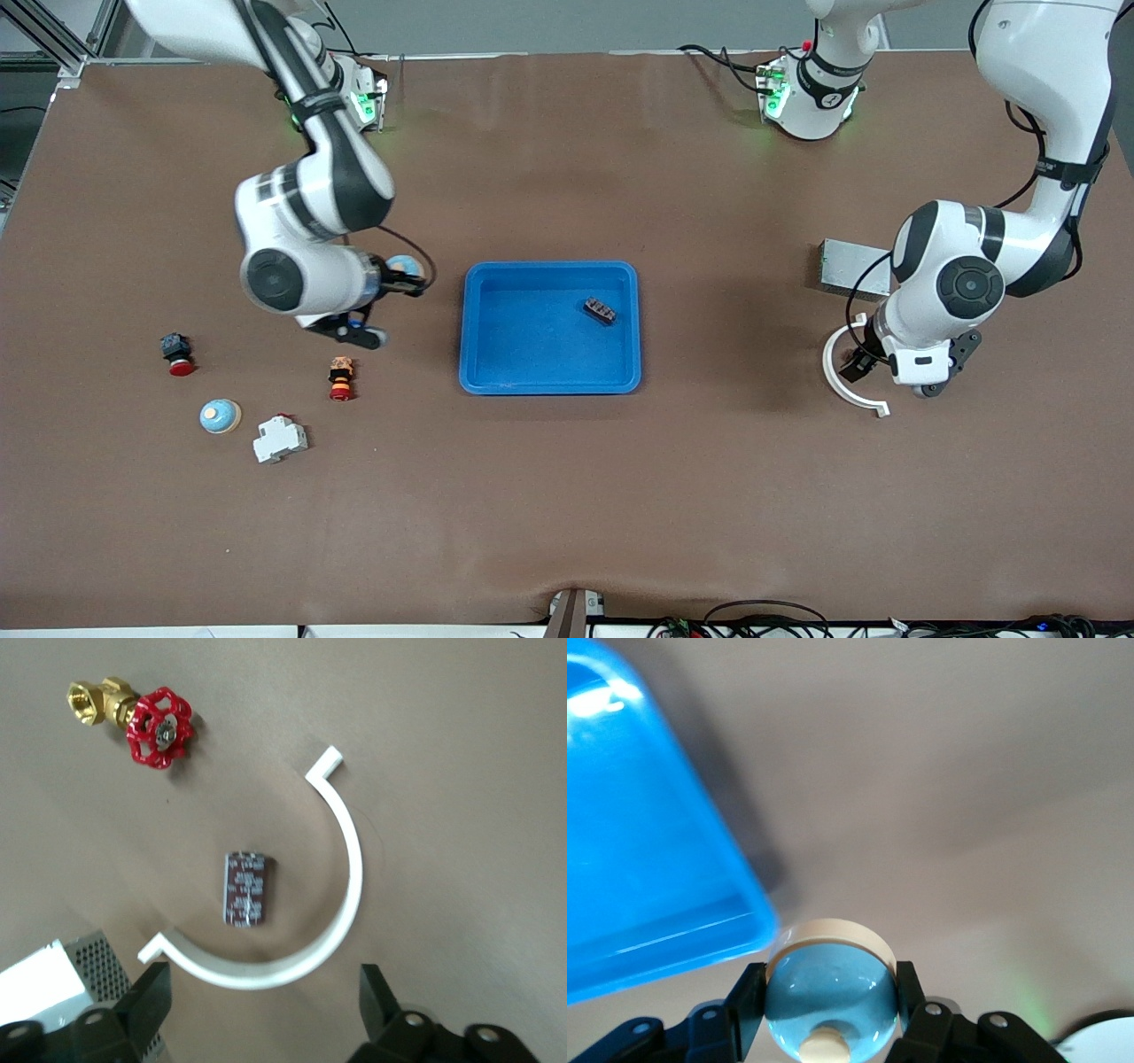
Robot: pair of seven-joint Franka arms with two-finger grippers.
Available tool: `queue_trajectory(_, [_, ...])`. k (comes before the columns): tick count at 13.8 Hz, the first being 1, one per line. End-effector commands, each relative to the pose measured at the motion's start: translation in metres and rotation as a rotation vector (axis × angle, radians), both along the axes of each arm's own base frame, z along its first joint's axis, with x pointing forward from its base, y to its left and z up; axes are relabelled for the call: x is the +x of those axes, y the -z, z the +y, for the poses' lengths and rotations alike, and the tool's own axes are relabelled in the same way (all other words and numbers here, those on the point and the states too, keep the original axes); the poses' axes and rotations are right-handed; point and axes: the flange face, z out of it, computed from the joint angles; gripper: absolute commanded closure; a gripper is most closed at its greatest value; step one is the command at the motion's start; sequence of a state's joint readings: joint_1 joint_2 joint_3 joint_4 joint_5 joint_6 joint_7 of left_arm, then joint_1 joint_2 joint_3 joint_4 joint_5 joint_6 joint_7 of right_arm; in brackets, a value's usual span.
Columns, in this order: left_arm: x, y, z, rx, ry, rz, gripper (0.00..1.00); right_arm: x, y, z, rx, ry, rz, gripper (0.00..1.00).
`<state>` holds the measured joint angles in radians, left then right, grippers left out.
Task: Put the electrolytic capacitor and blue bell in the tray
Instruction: 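Lower the bell into the tray while the left gripper grasps the capacitor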
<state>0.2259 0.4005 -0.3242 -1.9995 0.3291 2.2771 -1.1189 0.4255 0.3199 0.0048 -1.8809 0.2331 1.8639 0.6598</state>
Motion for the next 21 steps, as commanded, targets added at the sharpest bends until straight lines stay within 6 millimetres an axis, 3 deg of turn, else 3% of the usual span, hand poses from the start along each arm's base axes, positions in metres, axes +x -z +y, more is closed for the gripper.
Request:
queue_trajectory(1, [0.003,0.027,0.015,0.008,0.028,-0.012,0.11,-0.013,0.004,0.061,-0.029,0.063,-0.042,0.79])
queue_trajectory(4, [0.008,0.040,0.035,0.014,0.030,-0.032,0.14,-0.017,0.022,0.093,-0.045,0.131,-0.082,0.79])
queue_trajectory(7, [0.007,0.061,0.033,-0.006,0.032,-0.017,0.21,-0.019,0.049,0.114,-0.055,0.136,-0.093,0.80])
queue_trajectory(10, [0.003,0.071,0.034,-0.009,0.033,0.001,0.28,-0.015,0.066,0.120,-0.056,0.134,-0.097,0.80])
queue_trajectory(11, [0.001,0.072,0.033,-0.009,0.038,0.006,0.39,-0.015,0.073,0.121,-0.058,0.135,-0.098,0.80])
queue_trajectory(13, [0.000,0.072,0.036,-0.006,0.037,0.015,0.85,-0.022,0.084,0.131,-0.059,0.119,-0.103,0.80])
queue_trajectory(14, [0.001,0.069,0.037,-0.002,0.036,0.013,1.00,-0.025,0.092,0.134,-0.062,0.114,-0.102,0.80])
queue_trajectory(18, [0.007,0.031,0.032,0.029,0.075,0.000,1.00,-0.026,0.112,0.136,-0.071,0.112,-0.100,0.80])
queue_trajectory(21, [0.005,0.007,0.010,0.030,0.083,0.003,1.00,-0.027,0.119,0.135,-0.076,0.111,-0.096,0.78])
